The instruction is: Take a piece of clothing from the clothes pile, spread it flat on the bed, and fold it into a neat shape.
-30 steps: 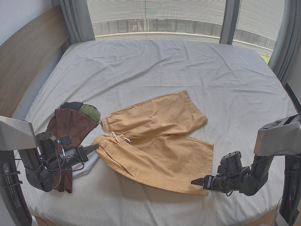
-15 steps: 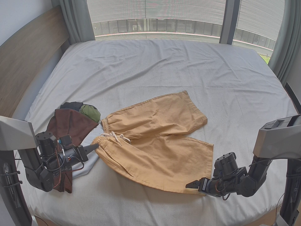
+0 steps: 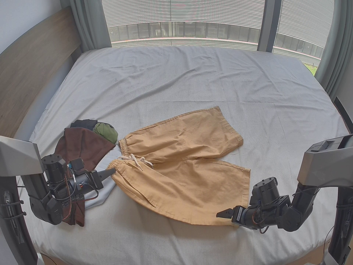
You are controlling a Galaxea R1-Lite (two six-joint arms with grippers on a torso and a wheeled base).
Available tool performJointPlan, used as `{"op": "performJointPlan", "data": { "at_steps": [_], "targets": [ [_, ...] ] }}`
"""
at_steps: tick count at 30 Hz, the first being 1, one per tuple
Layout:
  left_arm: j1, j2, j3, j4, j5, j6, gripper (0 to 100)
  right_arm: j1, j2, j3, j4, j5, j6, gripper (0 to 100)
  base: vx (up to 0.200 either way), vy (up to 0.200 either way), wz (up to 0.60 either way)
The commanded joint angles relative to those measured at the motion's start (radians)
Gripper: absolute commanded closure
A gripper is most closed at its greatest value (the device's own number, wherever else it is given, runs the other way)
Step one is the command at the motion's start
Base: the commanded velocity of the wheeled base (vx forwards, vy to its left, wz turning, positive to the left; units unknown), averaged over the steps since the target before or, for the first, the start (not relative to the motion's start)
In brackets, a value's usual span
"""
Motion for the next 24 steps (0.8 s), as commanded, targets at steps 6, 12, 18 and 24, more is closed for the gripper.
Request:
{"op": "performJointPlan", "data": {
  "at_steps": [6,12,18,24],
  "targets": [
    [-0.002,0.005,0.0,0.001,0.0,-0.001,100,-0.004,-0.066,0.057,-0.08,0.0,0.018,0,0.0,0.0,0.0],
    [-0.004,0.005,0.0,0.001,0.0,0.001,100,-0.006,-0.128,0.087,-0.077,0.003,0.018,0,0.0,0.0,0.0],
    [-0.004,0.005,0.002,0.001,0.0,0.001,100,-0.014,-0.154,0.098,-0.08,0.003,0.018,0,0.0,0.0,0.0],
    [-0.004,0.007,0.002,0.001,0.0,0.003,100,-0.026,-0.154,0.095,-0.083,0.01,0.024,0,0.0,0.0,0.0]
  ]
}}
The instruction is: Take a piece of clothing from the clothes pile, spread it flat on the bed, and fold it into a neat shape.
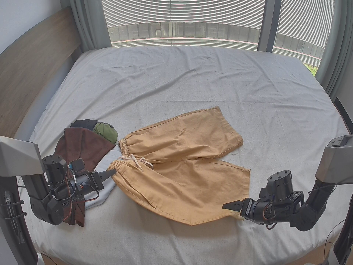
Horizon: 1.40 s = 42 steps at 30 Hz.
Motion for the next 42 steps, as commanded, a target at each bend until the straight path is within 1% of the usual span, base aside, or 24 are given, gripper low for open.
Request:
{"op": "performJointPlan", "data": {
  "at_steps": [1,4,9,10,30,42],
  "targets": [
    [0.0,0.002,0.0,0.0,0.0,0.0,100,-0.006,-0.009,-0.003,-0.002,0.001,0.011,0,0.0,0.0,0.0],
    [0.0,0.002,0.0,0.0,0.0,0.0,100,-0.008,-0.009,-0.003,-0.002,0.001,0.029,0,0.0,0.0,0.0],
    [0.0,0.002,0.0,0.0,0.0,0.001,100,-0.008,-0.006,-0.001,-0.002,0.001,0.029,0,0.0,0.0,0.0],
    [0.0,0.001,-0.002,0.0,0.0,0.001,100,-0.008,-0.006,-0.001,-0.003,0.001,0.029,100,0.0,0.0,0.0],
    [0.0,0.001,0.0,0.0,0.0,0.0,100,-0.044,-0.012,0.002,0.001,-0.001,0.029,100,0.0,0.0,0.0],
    [0.0,0.001,0.0,0.0,0.0,0.0,100,-0.047,-0.003,0.011,0.001,-0.001,0.026,100,0.0,0.0,0.0]
  ]
}}
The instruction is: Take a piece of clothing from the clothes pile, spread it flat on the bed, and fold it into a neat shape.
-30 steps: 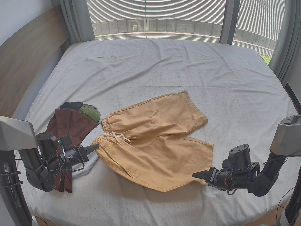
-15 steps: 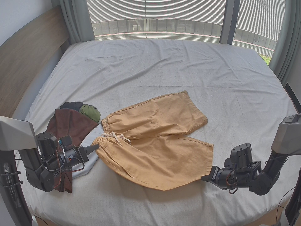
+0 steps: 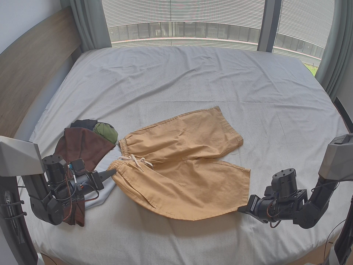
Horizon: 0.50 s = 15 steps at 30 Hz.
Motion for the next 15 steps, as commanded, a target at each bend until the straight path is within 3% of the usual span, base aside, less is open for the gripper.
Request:
{"op": "performJointPlan", "data": {
  "at_steps": [1,8,9,15],
  "targets": [
    [0.0,-0.001,-0.001,0.0,0.0,0.001,100,0.002,0.007,-0.001,0.0,0.0,-0.001,100,0.0,0.0,0.0],
    [0.002,0.0,-0.002,0.0,0.0,-0.001,100,0.002,0.023,-0.006,0.001,0.0,-0.001,100,0.0,0.0,0.0],
    [0.002,0.0,-0.002,0.0,0.0,-0.001,100,0.002,0.024,-0.006,0.001,0.0,-0.001,0,0.0,0.0,0.0],
    [0.003,-0.001,-0.002,0.0,0.0,-0.001,100,-0.001,0.03,-0.006,0.001,-0.001,0.0,0,0.0,0.0,0.0]
  ]
}}
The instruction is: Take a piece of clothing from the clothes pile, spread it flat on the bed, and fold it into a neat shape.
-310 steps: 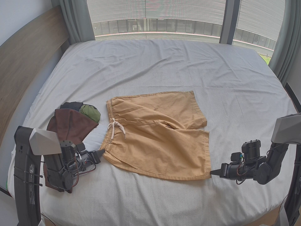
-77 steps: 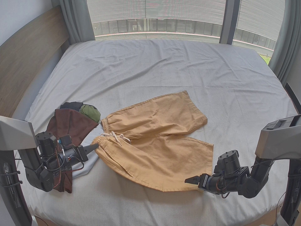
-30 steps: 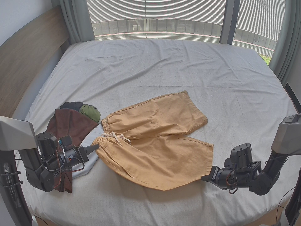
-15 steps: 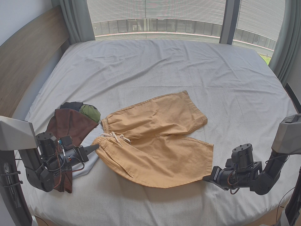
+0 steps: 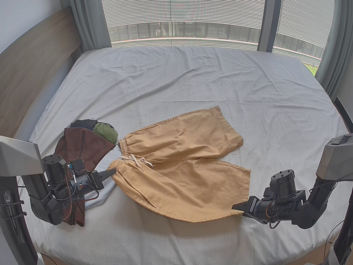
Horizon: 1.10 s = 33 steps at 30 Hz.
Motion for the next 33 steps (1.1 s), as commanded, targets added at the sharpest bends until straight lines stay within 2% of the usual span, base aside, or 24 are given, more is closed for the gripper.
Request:
{"op": "performJointPlan", "data": {
  "at_steps": [1,14,15,33],
  "targets": [
    [0.001,-0.001,0.0,0.0,0.0,0.001,100,-0.002,0.01,0.0,0.001,0.0,0.0,0,0.0,0.0,0.0],
    [0.001,-0.002,0.0,0.0,0.0,0.001,100,-0.033,0.021,-0.013,0.004,0.002,0.003,0,0.0,0.0,0.0],
    [0.003,-0.001,-0.002,-0.001,0.0,0.0,100,-0.031,0.025,-0.013,0.004,0.002,0.003,100,0.0,0.0,0.0],
    [0.003,-0.002,-0.003,-0.001,0.0,0.0,100,-0.033,0.031,-0.017,0.004,0.003,0.005,100,0.0,0.0,0.0]
  ]
}}
